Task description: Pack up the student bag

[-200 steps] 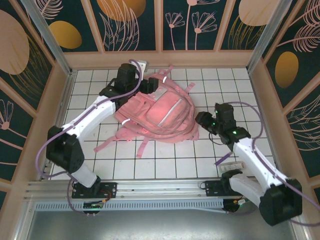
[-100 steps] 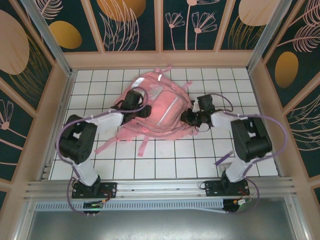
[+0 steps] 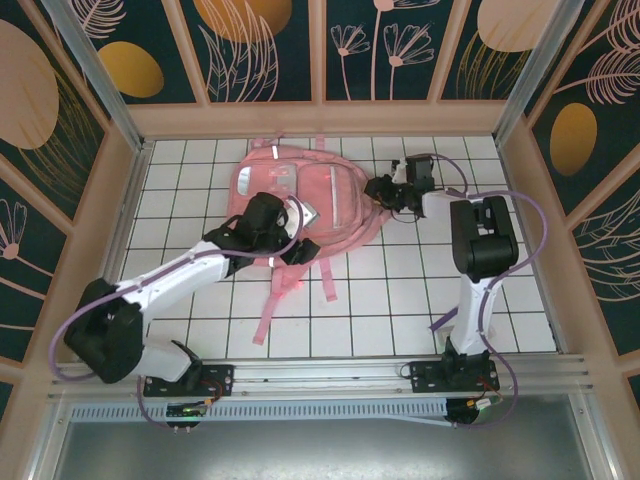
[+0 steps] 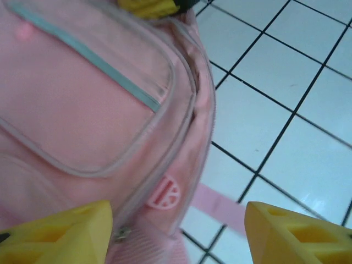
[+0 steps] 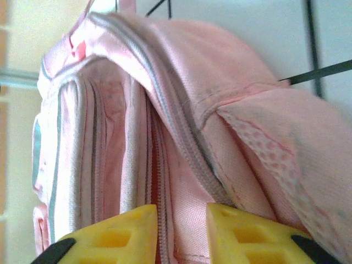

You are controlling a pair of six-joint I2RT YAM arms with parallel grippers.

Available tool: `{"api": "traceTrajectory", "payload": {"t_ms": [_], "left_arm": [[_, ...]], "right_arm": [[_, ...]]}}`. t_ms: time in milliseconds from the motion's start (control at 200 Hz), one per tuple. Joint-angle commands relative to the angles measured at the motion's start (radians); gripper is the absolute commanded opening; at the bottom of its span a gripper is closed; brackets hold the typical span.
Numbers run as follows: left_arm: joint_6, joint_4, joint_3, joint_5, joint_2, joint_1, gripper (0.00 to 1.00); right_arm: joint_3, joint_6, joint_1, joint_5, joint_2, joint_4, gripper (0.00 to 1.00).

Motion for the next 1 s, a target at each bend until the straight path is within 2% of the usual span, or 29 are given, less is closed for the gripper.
{"api": "traceTrajectory", "payload": {"t_ms": [0, 45, 135, 320, 370, 460, 581, 631, 696, 776, 811, 926, 996], "left_arm": [[0.378, -0.061, -0.016, -0.105, -0.030, 0.022, 0.61], [0.441, -0.063, -0.021, -0.162, -0.008, 0.045, 0.57], [0.512, -0.078, -0.016, -0.170, 0.059, 0.093, 0.56], [0.548, 0.006, -0.018, -0.205, 0.191, 0.128, 0.56], [0.579, -0.010, -0.005, -0.249, 0.243, 0.129, 0.59], [0.616, -0.063, 0.008, -0.293, 0.314, 0.129, 0.74], [0.599, -0.073, -0.009, -0.254, 0.352, 0.130, 0.77], [0.579, -0.056, -0.017, -0.214, 0.343, 0.130, 0.69], [0.559, -0.055, -0.010, -0.145, 0.333, 0.130, 0.43], [0.539, -0.112, 0.032, -0.003, 0.327, 0.130, 0.11], [0.526, -0.138, 0.064, 0.059, 0.326, 0.130, 0.01], [0.411, -0.138, 0.105, 0.237, 0.247, 0.130, 0.00], [0.346, -0.094, 0.096, 0.291, 0.201, 0.130, 0.00]], "right_arm": [[-0.038, 0.009, -0.027, 0.026, -0.133, -0.061, 0.33], [-0.063, -0.002, -0.025, 0.021, -0.186, -0.095, 0.33], [-0.129, -0.031, -0.009, 0.014, -0.293, -0.150, 0.33], [-0.245, -0.083, 0.064, 0.082, -0.483, -0.265, 0.34], [-0.275, -0.083, 0.091, 0.090, -0.524, -0.275, 0.35], [-0.316, -0.069, 0.128, 0.098, -0.577, -0.285, 0.36], [-0.337, -0.054, 0.168, 0.095, -0.605, -0.301, 0.36], [-0.336, -0.046, 0.185, 0.089, -0.606, -0.302, 0.36], [-0.333, -0.032, 0.211, 0.085, -0.602, -0.293, 0.36], [-0.324, -0.018, 0.245, 0.072, -0.583, -0.277, 0.35], [-0.327, -0.013, 0.266, 0.076, -0.573, -0.261, 0.33], [-0.322, 0.010, 0.363, 0.096, -0.526, -0.190, 0.28], [-0.297, 0.027, 0.446, 0.184, -0.491, -0.168, 0.27]]}}
